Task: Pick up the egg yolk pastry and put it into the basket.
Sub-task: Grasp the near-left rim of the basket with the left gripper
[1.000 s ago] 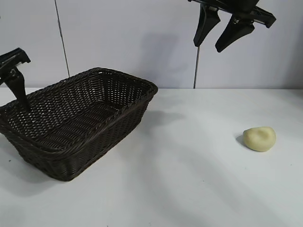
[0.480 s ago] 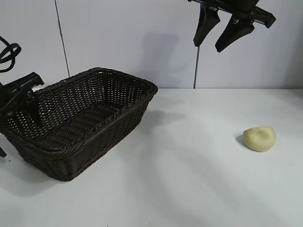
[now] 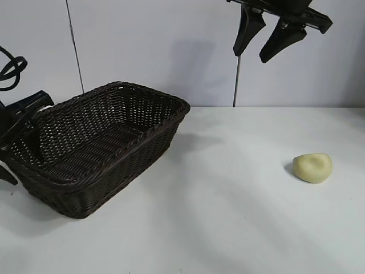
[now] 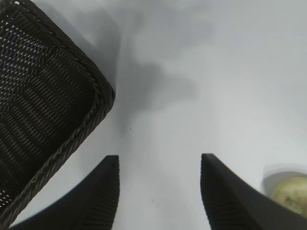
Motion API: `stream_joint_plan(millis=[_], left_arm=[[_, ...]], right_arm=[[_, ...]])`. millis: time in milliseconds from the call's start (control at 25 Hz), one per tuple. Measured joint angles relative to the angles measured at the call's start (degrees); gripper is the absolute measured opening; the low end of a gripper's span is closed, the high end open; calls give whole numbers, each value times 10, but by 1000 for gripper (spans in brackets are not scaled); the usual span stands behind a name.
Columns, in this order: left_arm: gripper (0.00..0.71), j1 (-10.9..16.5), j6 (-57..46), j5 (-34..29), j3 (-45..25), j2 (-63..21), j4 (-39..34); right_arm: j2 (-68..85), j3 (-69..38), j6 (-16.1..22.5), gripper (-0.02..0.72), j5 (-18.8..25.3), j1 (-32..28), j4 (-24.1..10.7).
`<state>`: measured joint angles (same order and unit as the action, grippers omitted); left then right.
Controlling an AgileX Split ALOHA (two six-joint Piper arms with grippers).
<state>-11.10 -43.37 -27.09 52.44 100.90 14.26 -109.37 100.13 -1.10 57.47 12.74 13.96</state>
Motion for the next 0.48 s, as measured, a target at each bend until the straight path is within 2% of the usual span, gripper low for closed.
stream_joint_plan(millis=[160,280,480], left_arm=[[183,0,0,-2,0,0,0],[120,0,-6,-3,0,0,5],[108,0,-4,-16,2,0,6]], right_arm=[[0,0,0,381,0,0,0],[0,0,0,381,0,0,0],[0,0,0,381,0,0,0]])
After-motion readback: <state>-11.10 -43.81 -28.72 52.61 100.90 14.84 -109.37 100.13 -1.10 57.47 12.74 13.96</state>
